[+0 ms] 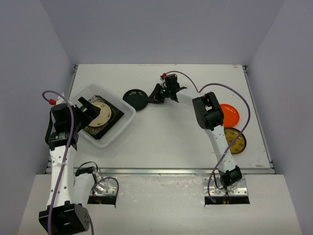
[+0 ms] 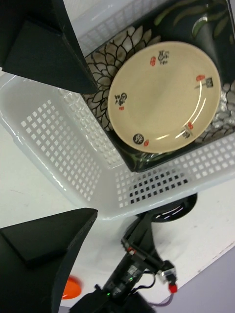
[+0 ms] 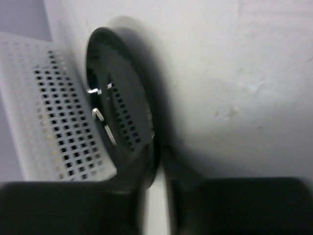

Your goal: Place the plates into the plastic bin on the countertop

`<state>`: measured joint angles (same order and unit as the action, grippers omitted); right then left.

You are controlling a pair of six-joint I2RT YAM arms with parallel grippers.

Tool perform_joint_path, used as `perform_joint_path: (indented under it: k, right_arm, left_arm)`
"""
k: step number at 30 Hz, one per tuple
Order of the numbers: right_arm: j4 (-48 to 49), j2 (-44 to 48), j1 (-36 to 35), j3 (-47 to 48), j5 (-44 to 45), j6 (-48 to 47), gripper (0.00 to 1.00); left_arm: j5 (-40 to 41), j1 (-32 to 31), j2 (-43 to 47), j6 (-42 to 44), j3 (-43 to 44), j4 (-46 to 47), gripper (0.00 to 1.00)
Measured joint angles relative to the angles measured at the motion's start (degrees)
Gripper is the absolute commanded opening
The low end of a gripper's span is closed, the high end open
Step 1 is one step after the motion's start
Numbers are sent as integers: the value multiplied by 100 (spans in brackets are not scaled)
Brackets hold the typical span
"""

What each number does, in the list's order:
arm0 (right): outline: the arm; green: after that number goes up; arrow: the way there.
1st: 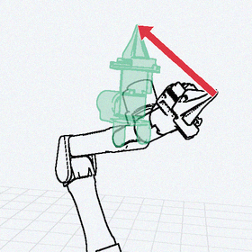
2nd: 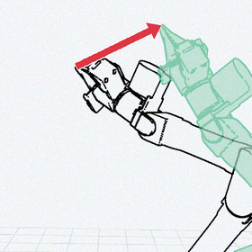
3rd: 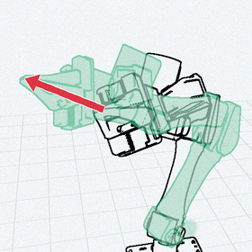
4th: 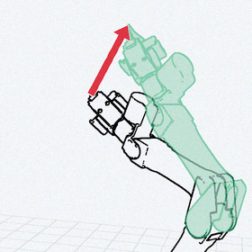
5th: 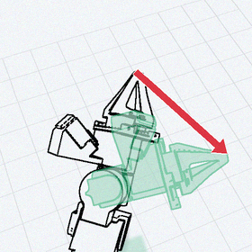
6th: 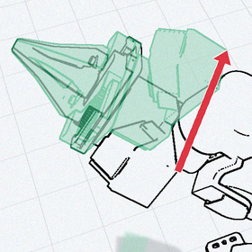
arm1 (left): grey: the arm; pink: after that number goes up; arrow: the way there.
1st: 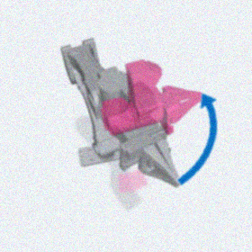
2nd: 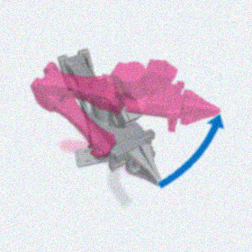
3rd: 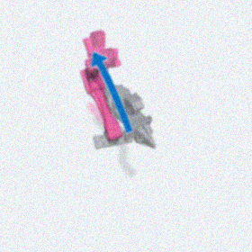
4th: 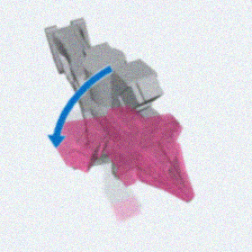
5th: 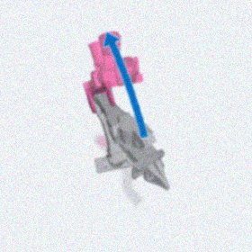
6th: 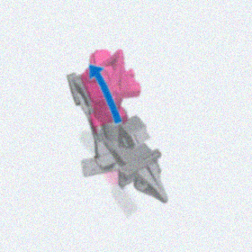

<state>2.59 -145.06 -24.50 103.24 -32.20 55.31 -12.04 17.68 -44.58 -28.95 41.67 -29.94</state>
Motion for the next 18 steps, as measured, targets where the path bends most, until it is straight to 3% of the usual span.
perform_joint_path:
  k: [3,6,12,18]
  right_arm:
    - [-37,-68,-15,60,16,84,0]
    - [249,380,-26,-697,204,44,0]
    - [-444,2875,-65,-3494,1301,-556,0]
    - [-1169,5520,-48,-4931,1878,-1380,0]
  left_arm:
    - [-223,-224,100,178,0,-21,100]
    - [-478,-489,-101,311,22,-31,100]
    - [-664,-1764,-1100,365,345,80,100]
    - [-1149,-3033,-1945,367,906,390,97]
